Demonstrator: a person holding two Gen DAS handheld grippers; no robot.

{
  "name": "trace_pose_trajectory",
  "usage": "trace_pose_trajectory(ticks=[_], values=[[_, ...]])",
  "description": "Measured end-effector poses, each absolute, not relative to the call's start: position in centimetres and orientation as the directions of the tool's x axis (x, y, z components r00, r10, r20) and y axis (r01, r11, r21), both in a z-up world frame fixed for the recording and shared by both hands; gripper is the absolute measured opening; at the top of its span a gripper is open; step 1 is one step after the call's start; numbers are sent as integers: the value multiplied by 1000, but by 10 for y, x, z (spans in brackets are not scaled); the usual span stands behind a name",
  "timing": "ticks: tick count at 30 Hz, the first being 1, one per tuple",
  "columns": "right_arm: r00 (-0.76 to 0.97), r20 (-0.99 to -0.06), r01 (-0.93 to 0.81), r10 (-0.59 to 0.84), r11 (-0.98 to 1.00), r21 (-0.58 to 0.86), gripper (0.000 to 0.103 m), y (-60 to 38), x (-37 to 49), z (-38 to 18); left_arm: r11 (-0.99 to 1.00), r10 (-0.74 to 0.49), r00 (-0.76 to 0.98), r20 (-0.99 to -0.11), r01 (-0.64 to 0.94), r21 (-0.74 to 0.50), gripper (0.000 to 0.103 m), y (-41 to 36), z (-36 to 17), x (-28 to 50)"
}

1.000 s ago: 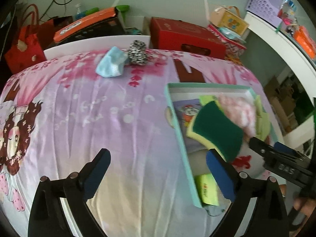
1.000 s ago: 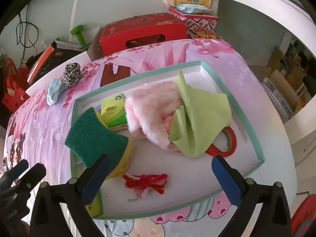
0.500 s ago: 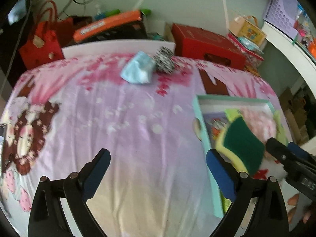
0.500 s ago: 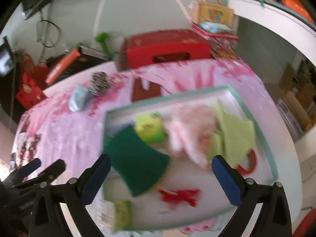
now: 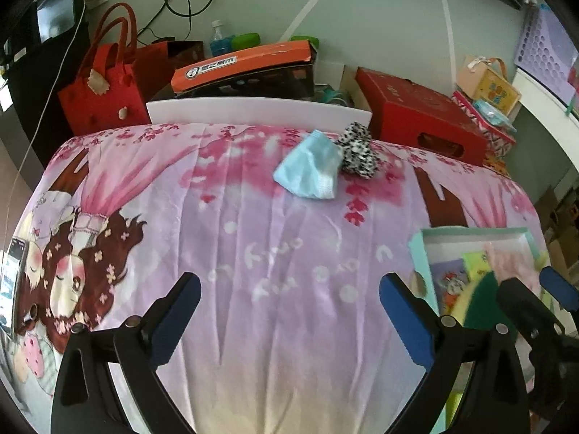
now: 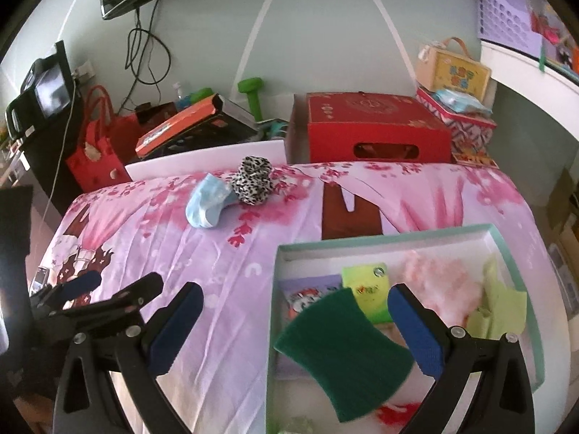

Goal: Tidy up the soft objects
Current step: 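Move both tools back toward the blue mask and leopard scrunchie, then grasp the leopard scrunchie with the right gripper while the left gripper grasps the blue mask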

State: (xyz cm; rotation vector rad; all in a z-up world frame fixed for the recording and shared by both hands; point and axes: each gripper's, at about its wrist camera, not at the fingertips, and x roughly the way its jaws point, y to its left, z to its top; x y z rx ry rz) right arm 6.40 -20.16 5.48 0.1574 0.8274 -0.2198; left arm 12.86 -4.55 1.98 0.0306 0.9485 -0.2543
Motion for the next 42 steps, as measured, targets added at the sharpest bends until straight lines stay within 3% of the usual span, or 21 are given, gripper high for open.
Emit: trace_pose_trajectory(ticks=[15, 18, 24, 29, 32, 42], values=[[641, -761, 251, -94, 964, 93, 103, -201, 119, 48, 980, -187, 535, -824, 164, -116, 99, -34, 8, 181], [633, -772, 238, -54, 963, 127, 101, -206, 136, 46, 975, -204, 519, -830, 185, -124, 94, -39, 4, 194], [605, -795, 228, -31, 964, 136, 87, -213, 176, 40, 965, -229, 516, -826, 232, -122, 84, -54, 1, 215], [585, -811, 211, 10, 964, 165, 74, -216, 203, 29, 961, -221, 516, -828, 261, -94, 84, -67, -6, 225], [584, -812, 192, 27, 966, 170, 69, -214, 214, 25, 960, -227, 514, -827, 263, -101, 71, -72, -10, 228], [542, -839, 167, 46, 973, 162, 48, -212, 252, 2, 958, -249, 502, -828, 256, -133, 60, -83, -19, 243]])
